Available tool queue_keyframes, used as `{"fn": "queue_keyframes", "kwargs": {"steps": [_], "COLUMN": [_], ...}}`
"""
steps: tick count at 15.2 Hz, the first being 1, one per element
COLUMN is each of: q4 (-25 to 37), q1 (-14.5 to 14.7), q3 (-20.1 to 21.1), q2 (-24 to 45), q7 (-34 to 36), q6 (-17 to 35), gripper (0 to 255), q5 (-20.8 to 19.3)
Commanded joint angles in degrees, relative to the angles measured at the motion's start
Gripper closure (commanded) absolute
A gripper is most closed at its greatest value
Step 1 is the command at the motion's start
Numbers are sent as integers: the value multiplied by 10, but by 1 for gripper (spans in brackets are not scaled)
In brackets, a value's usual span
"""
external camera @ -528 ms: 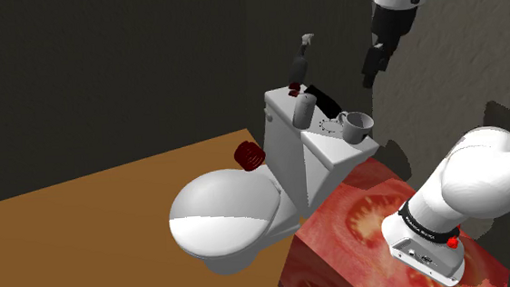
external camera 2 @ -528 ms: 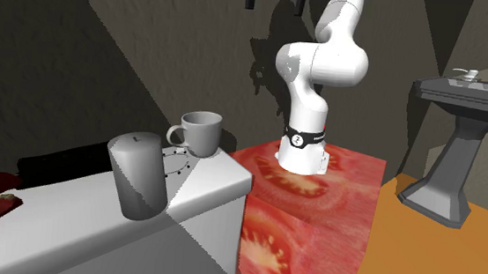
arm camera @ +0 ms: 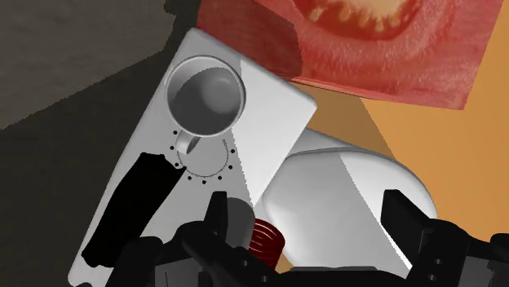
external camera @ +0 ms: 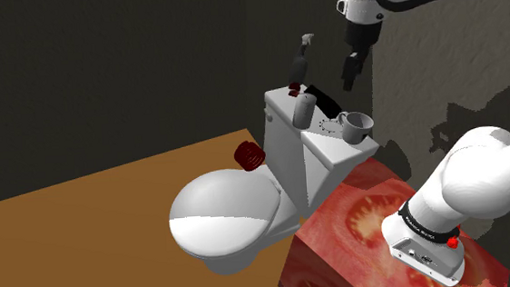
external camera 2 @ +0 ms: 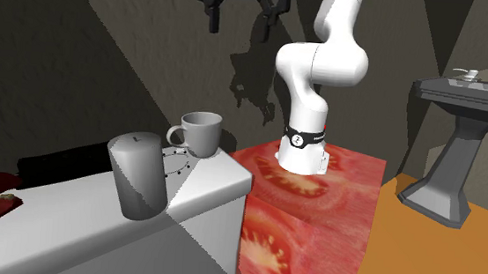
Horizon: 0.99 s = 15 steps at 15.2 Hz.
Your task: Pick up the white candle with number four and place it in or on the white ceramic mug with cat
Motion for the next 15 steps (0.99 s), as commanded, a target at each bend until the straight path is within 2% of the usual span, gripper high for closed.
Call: {"fn": "queue_keyframes", "kwargs": {"steps": [1, 8, 15], "q4": [5, 55, 138], "q1": [3, 11, 15], "q3": [-11, -42, -55], "q2": [39, 190, 348], "q7": [-26, -113, -197], "q6": [31, 122, 187], "gripper": [0, 0, 0], "q5": [-8, -25, -25]}}
